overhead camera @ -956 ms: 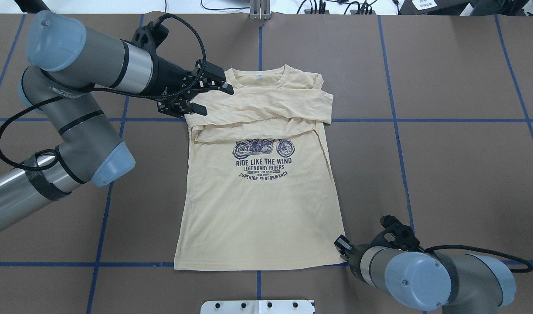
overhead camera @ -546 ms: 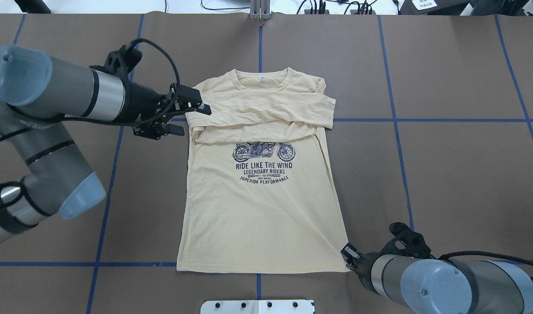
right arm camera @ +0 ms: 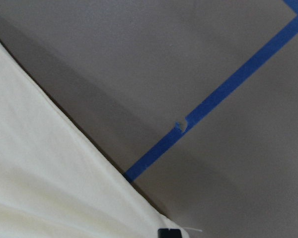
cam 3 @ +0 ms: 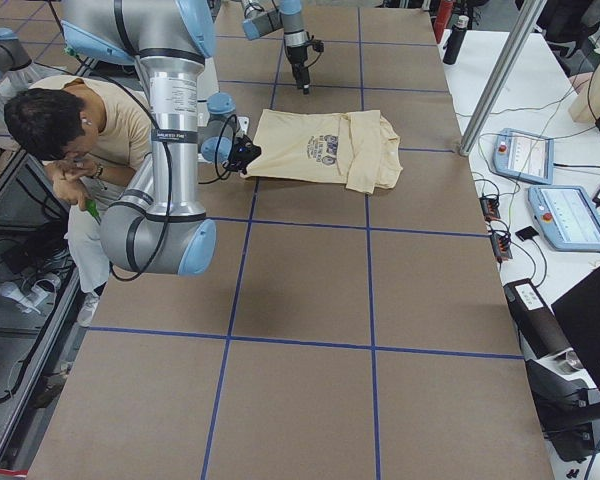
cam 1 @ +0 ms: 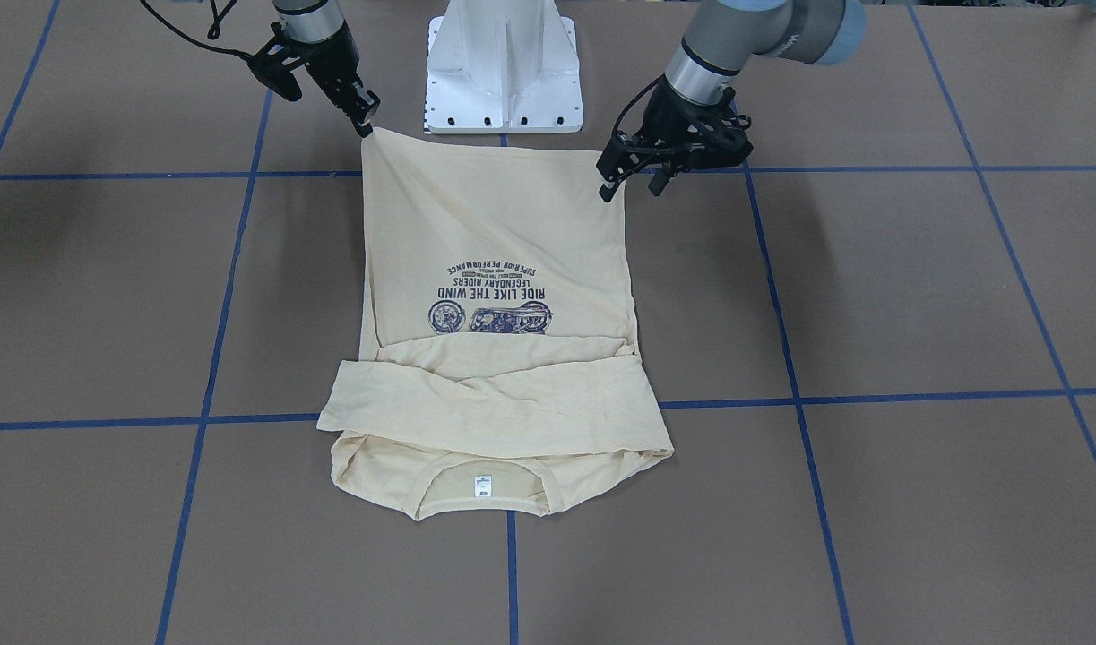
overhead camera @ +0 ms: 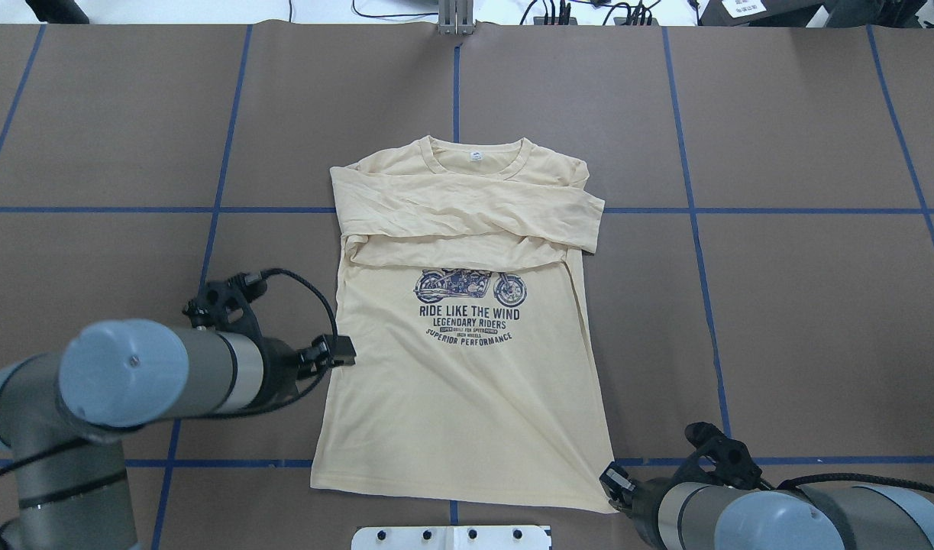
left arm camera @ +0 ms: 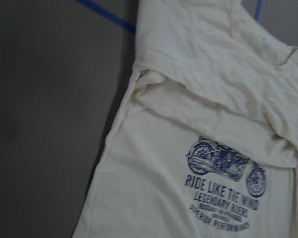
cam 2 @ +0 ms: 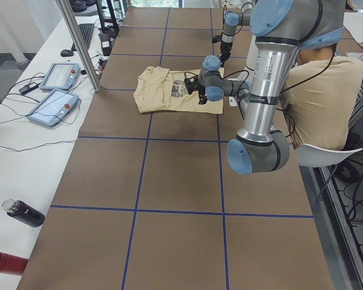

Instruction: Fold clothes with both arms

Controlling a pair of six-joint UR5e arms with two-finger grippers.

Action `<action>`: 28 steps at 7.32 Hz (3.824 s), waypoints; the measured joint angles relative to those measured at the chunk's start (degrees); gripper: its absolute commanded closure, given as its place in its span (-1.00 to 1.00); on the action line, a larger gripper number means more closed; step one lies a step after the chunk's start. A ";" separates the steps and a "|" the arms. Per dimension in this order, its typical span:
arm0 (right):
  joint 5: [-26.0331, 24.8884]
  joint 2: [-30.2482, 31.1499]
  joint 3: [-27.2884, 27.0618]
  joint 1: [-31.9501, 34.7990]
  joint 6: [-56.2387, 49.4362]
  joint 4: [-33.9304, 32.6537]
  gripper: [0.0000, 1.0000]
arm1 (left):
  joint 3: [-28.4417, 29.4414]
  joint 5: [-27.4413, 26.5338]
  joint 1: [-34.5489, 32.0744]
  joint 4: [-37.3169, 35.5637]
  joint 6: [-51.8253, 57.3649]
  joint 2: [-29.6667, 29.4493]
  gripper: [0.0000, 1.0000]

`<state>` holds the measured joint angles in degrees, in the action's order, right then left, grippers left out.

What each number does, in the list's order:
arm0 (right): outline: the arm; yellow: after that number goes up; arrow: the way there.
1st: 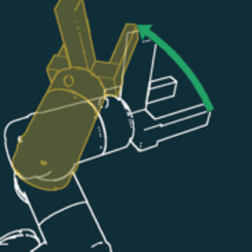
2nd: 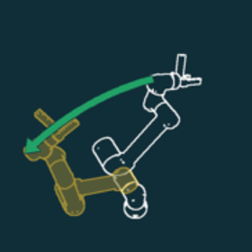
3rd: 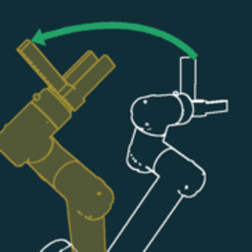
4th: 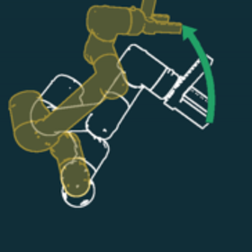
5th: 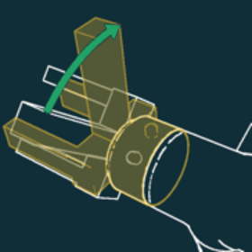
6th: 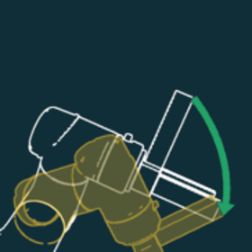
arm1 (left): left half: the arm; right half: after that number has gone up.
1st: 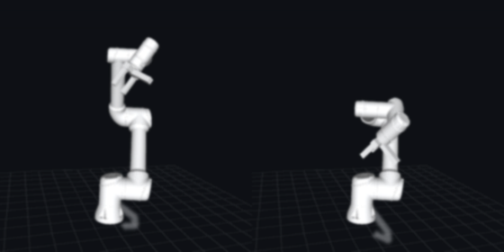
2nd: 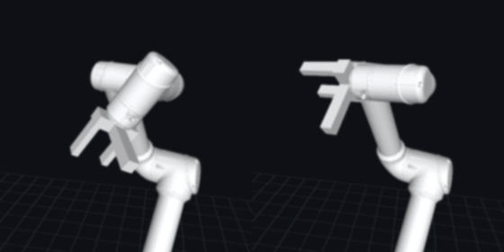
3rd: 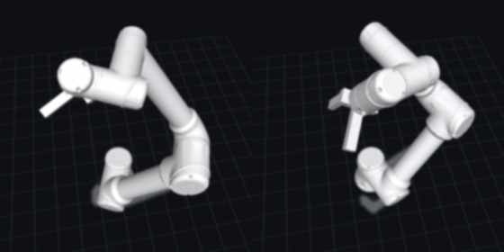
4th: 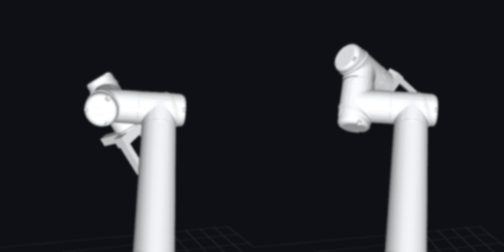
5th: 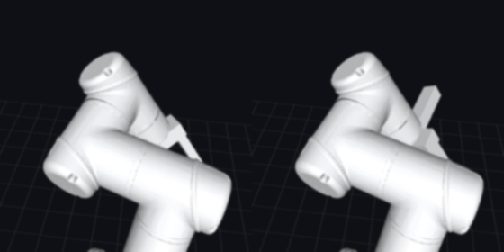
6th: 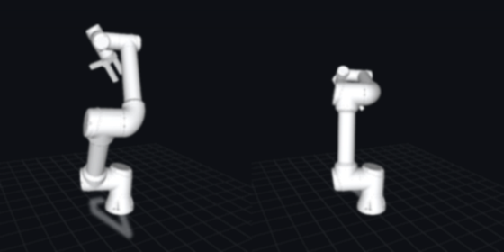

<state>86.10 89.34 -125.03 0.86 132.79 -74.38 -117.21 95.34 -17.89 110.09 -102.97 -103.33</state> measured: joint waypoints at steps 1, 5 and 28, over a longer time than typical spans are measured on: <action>-0.08 0.08 -0.07 -0.17 0.01 -0.04 1.00 | -0.15 -2.27 4.46 -1.81 -2.47 0.55 -0.82; -0.15 0.16 -0.12 -0.17 0.01 -0.07 1.00 | 1.44 -4.25 10.88 -3.27 -5.46 2.33 -0.51; -0.37 0.31 -0.55 -0.16 0.01 -0.07 1.00 | 0.49 -3.87 13.50 -6.75 -9.27 2.27 0.00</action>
<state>85.72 89.65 -125.58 0.70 132.80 -74.44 -116.72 91.48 -4.39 103.33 -112.24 -101.07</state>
